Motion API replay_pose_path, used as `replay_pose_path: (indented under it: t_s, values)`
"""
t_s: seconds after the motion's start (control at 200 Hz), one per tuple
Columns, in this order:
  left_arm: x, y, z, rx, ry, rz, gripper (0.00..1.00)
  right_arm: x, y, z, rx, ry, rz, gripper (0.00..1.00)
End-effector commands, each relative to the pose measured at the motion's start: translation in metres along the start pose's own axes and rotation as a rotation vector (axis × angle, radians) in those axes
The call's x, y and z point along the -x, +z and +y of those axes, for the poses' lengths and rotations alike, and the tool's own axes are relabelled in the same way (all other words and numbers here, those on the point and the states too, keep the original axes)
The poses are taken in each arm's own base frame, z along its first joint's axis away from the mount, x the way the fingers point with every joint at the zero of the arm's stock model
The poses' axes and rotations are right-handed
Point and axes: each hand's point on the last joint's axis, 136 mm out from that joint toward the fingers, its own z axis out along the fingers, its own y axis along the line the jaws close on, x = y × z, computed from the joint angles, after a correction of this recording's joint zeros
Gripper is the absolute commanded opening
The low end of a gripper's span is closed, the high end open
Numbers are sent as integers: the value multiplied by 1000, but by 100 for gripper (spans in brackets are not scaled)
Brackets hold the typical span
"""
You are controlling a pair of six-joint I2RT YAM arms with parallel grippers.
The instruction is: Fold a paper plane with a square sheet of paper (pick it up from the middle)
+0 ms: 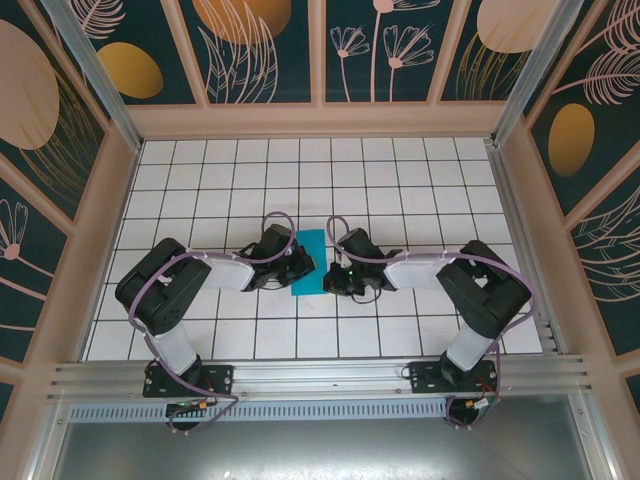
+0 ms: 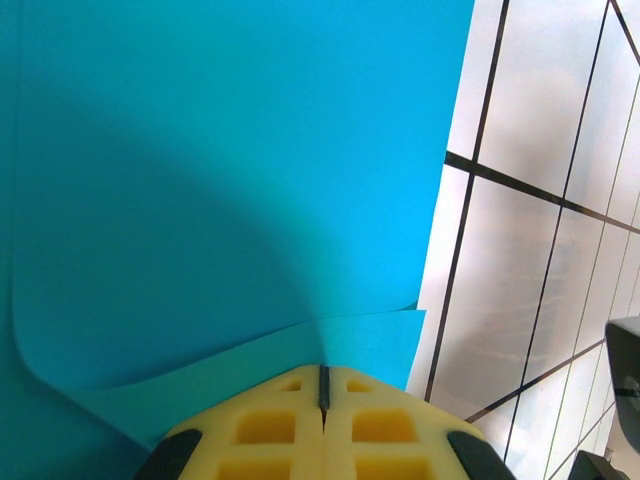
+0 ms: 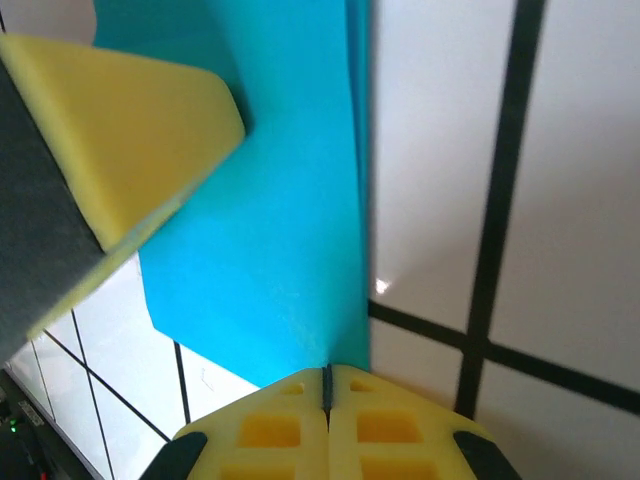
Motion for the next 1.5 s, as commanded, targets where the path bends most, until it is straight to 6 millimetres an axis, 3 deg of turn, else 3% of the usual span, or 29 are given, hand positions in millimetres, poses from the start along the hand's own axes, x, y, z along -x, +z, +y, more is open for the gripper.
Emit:
replay_pose_path:
  t_s: [0.0,0.165,0.375,0.63,0.811,0.951,1.011,1.246,1.361,1.491]
  values:
    - [-21,1,52,167,-53,54,0,-30,-8,-25,-109,10,84,0]
    - [-22,2,48,147,-50,60,0,-2,-19,9,-26,-46,-17,0]
    - [-22,1,43,126,-43,64,0,18,-5,21,-5,-70,-40,0]
    - [-19,0,32,90,23,66,0,20,12,7,-53,-71,-7,0]
    - [-14,-3,5,5,164,64,2,8,20,-20,-136,-54,39,0]
    - [-14,-15,-23,-116,216,50,11,4,23,-27,-156,-43,56,0]
    - [-16,-19,-26,-131,226,46,11,4,24,-27,-158,-40,57,0]
    - [-11,-12,1,16,232,37,9,0,25,-31,-170,-33,72,0]
    - [-5,-11,0,36,241,21,9,-3,24,-35,-181,-31,80,0]
    - [2,-2,16,115,235,10,7,-7,23,-39,-189,-28,89,0]
